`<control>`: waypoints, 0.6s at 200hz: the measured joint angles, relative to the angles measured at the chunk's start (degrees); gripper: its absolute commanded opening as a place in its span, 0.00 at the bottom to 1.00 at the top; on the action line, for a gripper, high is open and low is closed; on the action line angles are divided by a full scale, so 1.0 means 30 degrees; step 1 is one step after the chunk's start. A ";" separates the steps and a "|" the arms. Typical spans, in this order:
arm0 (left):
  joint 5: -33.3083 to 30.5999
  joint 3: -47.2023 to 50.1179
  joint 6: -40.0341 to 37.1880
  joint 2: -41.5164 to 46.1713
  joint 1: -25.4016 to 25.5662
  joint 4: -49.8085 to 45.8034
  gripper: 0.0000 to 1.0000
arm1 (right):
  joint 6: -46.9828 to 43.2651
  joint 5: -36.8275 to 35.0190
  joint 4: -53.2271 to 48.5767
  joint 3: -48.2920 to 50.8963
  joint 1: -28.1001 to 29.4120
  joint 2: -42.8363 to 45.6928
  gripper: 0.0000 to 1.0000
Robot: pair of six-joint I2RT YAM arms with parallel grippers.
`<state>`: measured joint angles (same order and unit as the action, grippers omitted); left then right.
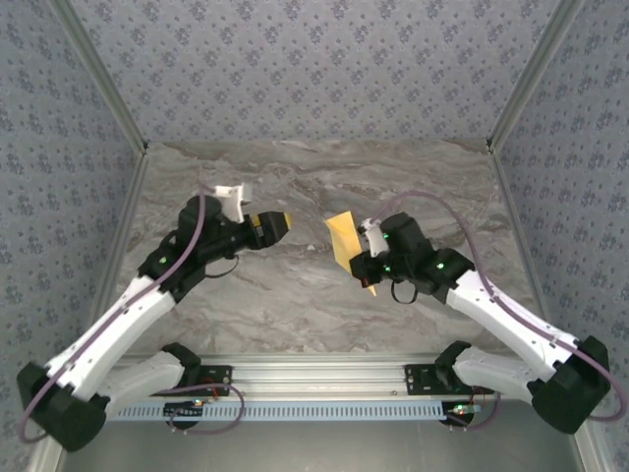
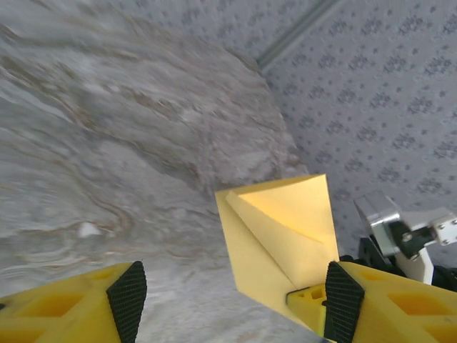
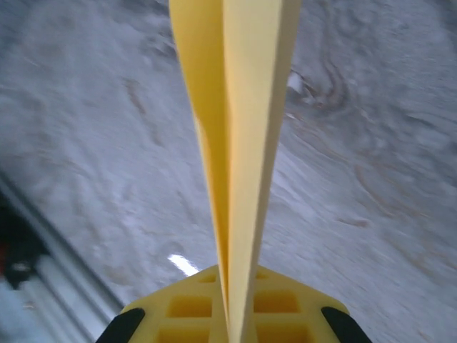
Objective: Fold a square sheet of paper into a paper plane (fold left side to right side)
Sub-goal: Turn over the paper at the center of the table.
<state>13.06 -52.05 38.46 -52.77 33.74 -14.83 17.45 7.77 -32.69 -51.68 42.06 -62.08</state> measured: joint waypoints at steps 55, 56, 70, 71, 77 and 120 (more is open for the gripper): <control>-0.3694 0.0838 -0.1253 0.4218 0.0000 -0.2965 0.74 | -0.0823 -1.0958 -0.5814 -0.4095 0.4969 -0.6295 0.02; -0.3752 0.0838 -0.1268 0.4255 0.0000 -0.3016 0.74 | -0.0831 -1.1060 -0.5865 -0.4146 0.5013 -0.6404 0.02; -0.4248 0.0867 -0.1399 0.4473 0.0000 -0.3468 0.74 | -0.0838 -1.3034 -0.7053 -0.5224 0.5829 -0.8590 0.03; -0.4255 0.0874 -0.1399 0.4481 0.0000 -0.3483 0.74 | -0.0838 -1.3129 -0.7111 -0.5282 0.5872 -0.8714 0.03; -0.4393 0.0874 -0.1472 0.4568 0.0000 -0.3643 0.74 | -0.0823 -1.4010 -0.7643 -0.5836 0.6171 -0.9755 0.03; -0.4809 0.0940 -0.1610 0.4546 0.0000 -0.4138 0.75 | -0.0466 -1.8032 -1.0666 -0.8750 0.7184 -1.6502 0.05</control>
<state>-1.37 -49.23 33.63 -39.13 33.74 -27.24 16.05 -46.33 -64.69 -77.93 63.61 -111.59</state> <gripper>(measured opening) 0.744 0.048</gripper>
